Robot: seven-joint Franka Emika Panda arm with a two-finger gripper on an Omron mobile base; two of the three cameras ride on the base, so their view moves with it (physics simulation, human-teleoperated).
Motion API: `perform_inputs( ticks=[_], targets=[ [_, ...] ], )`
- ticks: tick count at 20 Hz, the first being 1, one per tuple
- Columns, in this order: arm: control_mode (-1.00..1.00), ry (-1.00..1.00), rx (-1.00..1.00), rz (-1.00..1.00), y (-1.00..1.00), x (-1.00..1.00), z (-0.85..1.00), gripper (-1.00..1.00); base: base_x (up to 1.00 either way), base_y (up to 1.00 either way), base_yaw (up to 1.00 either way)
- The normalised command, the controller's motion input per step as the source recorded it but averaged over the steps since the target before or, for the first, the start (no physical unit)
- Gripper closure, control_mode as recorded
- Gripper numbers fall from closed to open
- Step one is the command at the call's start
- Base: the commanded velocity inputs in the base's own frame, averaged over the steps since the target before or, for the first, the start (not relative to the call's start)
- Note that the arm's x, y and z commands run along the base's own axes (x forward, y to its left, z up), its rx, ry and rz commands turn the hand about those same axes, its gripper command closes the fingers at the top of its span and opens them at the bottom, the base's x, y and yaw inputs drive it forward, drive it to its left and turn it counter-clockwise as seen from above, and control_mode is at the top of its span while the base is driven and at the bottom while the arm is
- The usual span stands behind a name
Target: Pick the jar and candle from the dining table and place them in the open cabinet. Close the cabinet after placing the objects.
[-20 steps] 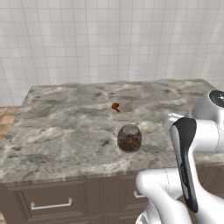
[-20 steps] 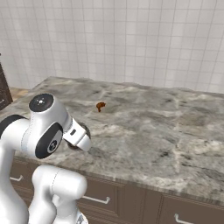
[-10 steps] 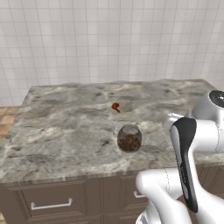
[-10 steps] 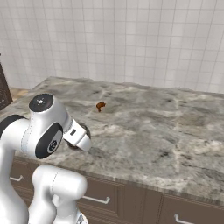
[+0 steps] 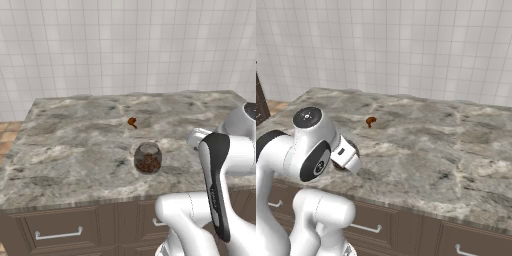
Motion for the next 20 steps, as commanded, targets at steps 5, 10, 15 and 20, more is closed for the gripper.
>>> perform_inputs(
  ticks=[5,10,15,20],
  targets=[
    [-1.0,0.08,0.21,0.12,0.0,0.0,0.26,-1.0,0.0,0.0,0.0],
    [-1.0,0.09,0.13,0.08,0.09,0.0,0.15,-1.0,0.0,0.0,0.0],
    [-1.0,0.03,0.02,0.06,0.16,0.0,0.08,-1.0,0.0,0.0,0.0],
    [-1.0,0.18,0.02,0.02,0.23,0.04,0.0,-1.0,0.0,0.0,0.0]
  ],
)
